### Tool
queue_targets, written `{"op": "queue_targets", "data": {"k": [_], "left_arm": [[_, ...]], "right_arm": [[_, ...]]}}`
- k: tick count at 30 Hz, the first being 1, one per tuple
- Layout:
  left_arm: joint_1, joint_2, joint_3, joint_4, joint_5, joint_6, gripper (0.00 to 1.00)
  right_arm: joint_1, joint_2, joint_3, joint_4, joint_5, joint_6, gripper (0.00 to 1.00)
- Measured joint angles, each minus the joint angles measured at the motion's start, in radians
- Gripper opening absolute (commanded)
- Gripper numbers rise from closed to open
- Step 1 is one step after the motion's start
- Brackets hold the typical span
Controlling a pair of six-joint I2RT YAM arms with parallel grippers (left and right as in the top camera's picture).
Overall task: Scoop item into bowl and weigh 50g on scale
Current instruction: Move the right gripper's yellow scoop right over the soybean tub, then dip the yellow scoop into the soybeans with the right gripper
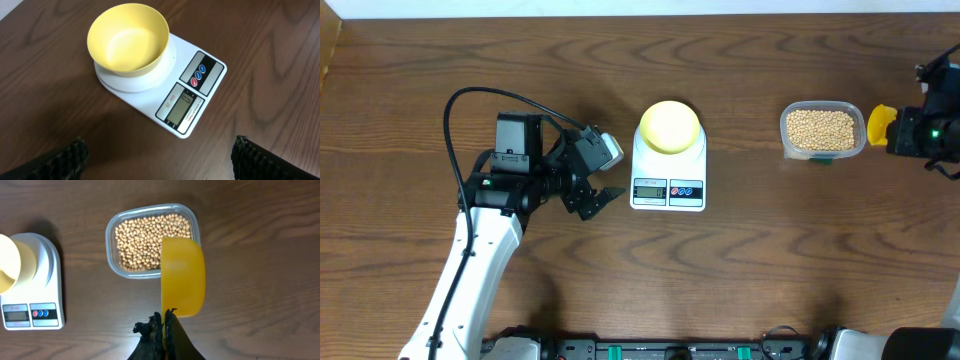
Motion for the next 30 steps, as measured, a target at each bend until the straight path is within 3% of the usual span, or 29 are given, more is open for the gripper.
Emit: {"op": "queue_targets", "data": {"k": [18,30], "left_arm": [[0.0,0.0,0.0,0.0,0.0,0.0,0.93],[0.0,0.0,0.0,0.0,0.0,0.0,0.93]], "right_arm": [[-0.003,0.124,-0.001,0.055,0.021,0.0,0.01],[-0.003,0.319,-0.005,0.233,-0.051,0.0,0.01]]}}
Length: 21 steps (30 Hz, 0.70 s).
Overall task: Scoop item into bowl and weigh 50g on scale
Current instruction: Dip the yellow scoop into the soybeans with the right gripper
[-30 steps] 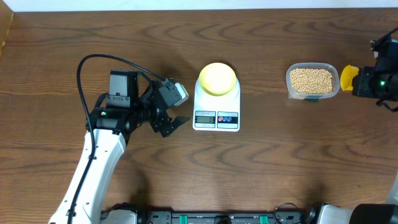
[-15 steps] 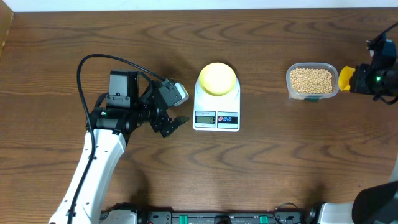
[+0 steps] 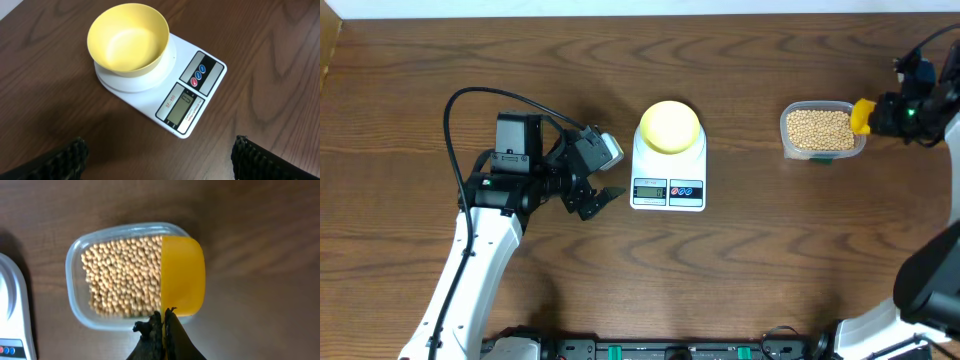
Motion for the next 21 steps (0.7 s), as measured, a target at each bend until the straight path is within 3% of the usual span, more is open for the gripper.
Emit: {"op": "queue_targets", "data": {"k": [21], "left_arm": [[0.0,0.0,0.0,0.0,0.0,0.0,0.93]], "right_arm": [[0.0,0.045,0.0,0.022,-0.04,0.0,0.01]]}}
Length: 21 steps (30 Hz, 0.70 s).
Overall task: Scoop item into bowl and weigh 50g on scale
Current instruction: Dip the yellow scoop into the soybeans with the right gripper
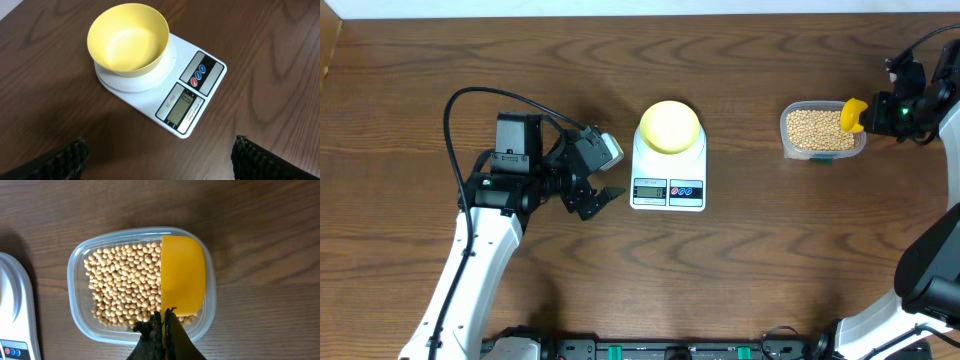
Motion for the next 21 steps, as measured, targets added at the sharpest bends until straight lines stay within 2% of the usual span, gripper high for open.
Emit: {"op": "queue_targets", "data": {"k": [21], "left_arm": [[0.0,0.0,0.0,0.0,0.0,0.0,0.93]], "right_arm": [[0.044,0.088,0.0,-0.011,-0.004,0.005,0.01]]}}
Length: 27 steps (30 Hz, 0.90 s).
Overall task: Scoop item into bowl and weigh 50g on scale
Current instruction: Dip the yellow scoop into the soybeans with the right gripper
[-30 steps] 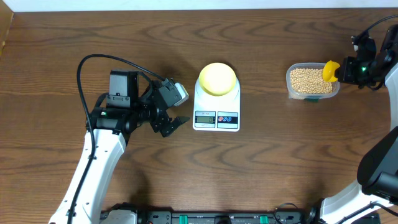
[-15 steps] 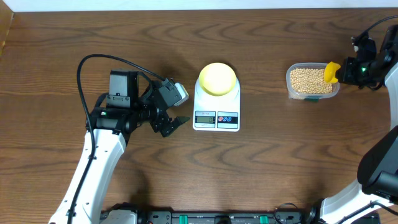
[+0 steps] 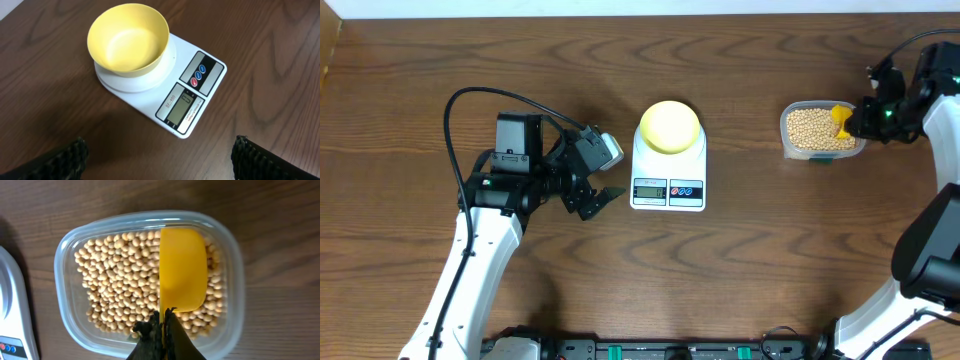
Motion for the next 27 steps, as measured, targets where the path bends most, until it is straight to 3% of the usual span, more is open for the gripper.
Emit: {"op": "queue_targets", "data": {"k": [27], "left_arm": [[0.0,0.0,0.0,0.0,0.0,0.0,0.93]], "right_arm": [[-0.004,0.037,0.0,-0.105,-0.199,-0.043,0.01]]}}
